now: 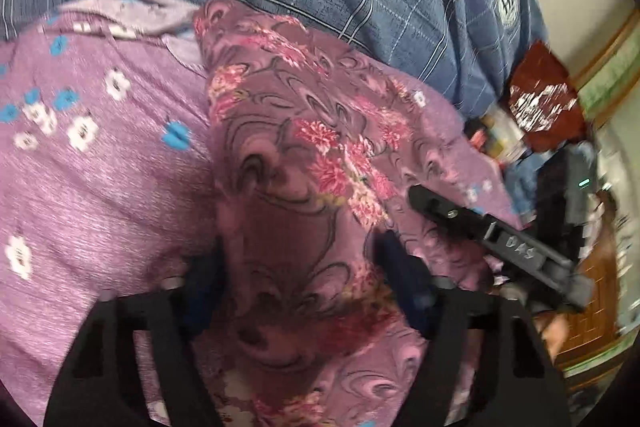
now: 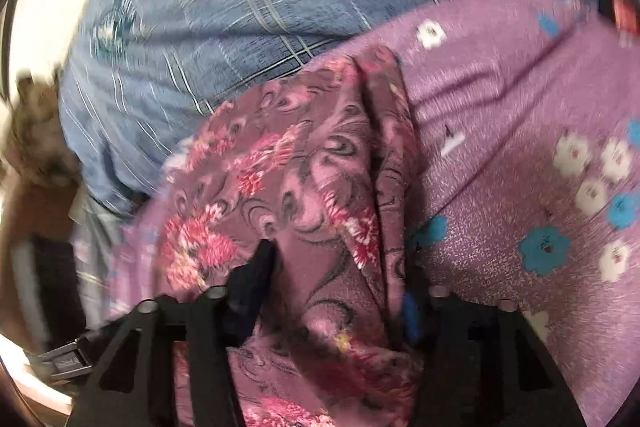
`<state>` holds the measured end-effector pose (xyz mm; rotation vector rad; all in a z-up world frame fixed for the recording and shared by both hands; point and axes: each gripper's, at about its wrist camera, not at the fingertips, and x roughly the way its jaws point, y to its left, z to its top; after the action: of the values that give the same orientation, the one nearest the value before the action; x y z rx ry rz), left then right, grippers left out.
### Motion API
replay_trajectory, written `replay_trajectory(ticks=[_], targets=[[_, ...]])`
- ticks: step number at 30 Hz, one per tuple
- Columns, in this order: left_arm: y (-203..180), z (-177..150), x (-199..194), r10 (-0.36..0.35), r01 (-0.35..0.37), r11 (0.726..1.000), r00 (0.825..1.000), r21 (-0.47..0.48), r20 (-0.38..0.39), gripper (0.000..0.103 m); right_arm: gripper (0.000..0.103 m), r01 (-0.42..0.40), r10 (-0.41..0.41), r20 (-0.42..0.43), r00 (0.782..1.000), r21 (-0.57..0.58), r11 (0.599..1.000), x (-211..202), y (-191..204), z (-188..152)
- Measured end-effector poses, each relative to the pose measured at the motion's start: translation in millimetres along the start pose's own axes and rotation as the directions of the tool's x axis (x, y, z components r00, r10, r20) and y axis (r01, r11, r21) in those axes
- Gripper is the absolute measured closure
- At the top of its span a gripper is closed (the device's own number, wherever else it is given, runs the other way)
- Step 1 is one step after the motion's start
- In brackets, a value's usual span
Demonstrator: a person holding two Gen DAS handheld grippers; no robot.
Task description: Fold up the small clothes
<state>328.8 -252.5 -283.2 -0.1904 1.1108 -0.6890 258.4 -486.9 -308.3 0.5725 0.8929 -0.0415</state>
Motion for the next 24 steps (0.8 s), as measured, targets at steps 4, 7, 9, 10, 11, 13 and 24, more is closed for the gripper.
replay_trajectory(ticks=[4,7,9,10,11,13,24], targets=[[-2.9,3.5,-12.6,0.0,0.0,1.0,0.999,-0.004,0.047,0.076,0.076,-0.019,0.022,0.088,0.996,-0.025,1.0,-27.0,19.1,-2.9],[-12.0,5.4,-29.2,0.013,-0.015,1.0,0.996,0.02,0.093,0.08,0.077,-0.013,0.026,0.151,0.988,-0.084,0.996,-47.4,47.5,-12.0],[-17.7,2.8,-49.2,0.018,-0.024,0.999,0.991,0.045,0.134,0.08,0.077,-0.017,0.042,0.204,0.978,-0.122,0.992,-66.8,66.9,-19.4],[-22.6,-0.9,-66.0,0.027,-0.038,0.997,0.987,0.063,0.161,0.08,0.077,-0.033,0.06,0.22,0.974,-0.128,0.991,-75.0,73.3,-21.9],[-23.5,-5.5,-81.3,0.034,-0.047,0.996,0.983,0.073,0.181,0.08,0.077,-0.062,0.091,0.232,0.968,-0.129,0.99,-85.6,78.5,-24.8],[-20.9,-19.4,-112.4,0.058,-0.078,0.994,0.974,0.083,0.219,0.08,0.077,-0.121,0.148,0.228,0.962,-0.129,0.984,-97.5,89.3,-34.1],[62.7,-115.8,-117.6,0.445,-0.445,0.895,0.895,0.016,0.038,0.047,0.051,0.051,-0.054,-0.021,0.998,-0.153,0.987,-35.4,123.7,-144.5]])
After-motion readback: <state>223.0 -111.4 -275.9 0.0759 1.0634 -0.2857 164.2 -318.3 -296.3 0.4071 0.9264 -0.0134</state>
